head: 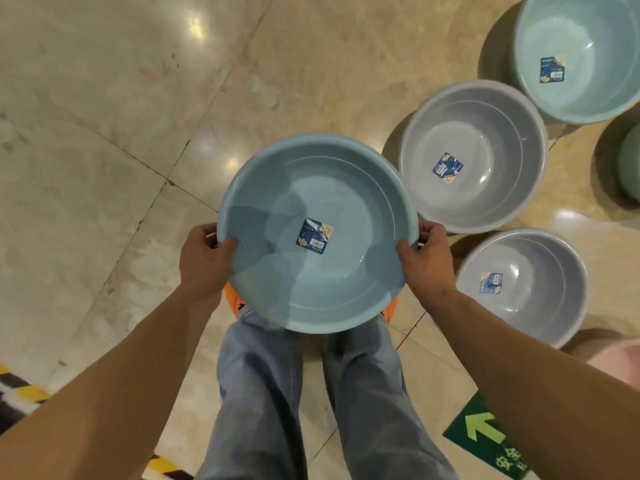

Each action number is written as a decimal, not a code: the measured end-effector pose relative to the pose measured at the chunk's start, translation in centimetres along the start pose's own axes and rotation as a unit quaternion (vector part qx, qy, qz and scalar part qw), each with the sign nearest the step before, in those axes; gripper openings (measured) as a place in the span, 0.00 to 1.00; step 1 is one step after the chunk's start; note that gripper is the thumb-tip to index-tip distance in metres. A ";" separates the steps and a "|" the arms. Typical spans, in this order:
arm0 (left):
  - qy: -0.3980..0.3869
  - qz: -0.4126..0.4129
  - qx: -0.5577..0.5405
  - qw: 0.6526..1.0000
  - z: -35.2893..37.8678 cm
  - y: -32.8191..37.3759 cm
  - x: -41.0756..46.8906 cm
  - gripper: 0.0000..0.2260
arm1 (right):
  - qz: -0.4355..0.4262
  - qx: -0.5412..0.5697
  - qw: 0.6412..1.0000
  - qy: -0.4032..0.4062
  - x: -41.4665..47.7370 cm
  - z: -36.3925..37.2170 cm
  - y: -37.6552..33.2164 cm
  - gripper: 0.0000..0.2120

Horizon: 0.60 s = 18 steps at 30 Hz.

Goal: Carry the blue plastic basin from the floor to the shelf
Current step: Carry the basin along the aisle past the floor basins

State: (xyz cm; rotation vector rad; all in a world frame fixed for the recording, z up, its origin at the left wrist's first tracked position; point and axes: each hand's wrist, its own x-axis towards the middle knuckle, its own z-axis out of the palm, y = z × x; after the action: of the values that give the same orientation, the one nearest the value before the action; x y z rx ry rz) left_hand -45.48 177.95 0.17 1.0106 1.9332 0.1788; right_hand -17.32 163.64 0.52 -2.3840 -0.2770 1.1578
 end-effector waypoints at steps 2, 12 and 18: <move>-0.009 0.003 0.010 1.000 0.7 -0.6 2.0 0.18 | 0.001 -0.008 1.000 0.009 1.3 1.4 0.2 0.15; -0.029 -0.023 0.036 0.999 3.6 -4.3 8.7 0.19 | 0.038 -0.012 0.999 0.009 5.4 7.9 3.4 0.16; -0.030 -0.019 0.047 0.998 4.7 -6.6 9.9 0.19 | 0.026 -0.013 0.999 0.036 6.4 9.4 5.1 0.14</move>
State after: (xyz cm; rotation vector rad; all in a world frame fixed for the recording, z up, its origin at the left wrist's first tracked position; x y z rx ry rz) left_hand -48.00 179.46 -12.25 1.0278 1.9190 0.0361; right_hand -20.79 164.65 -11.46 -2.4638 -0.2097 1.0933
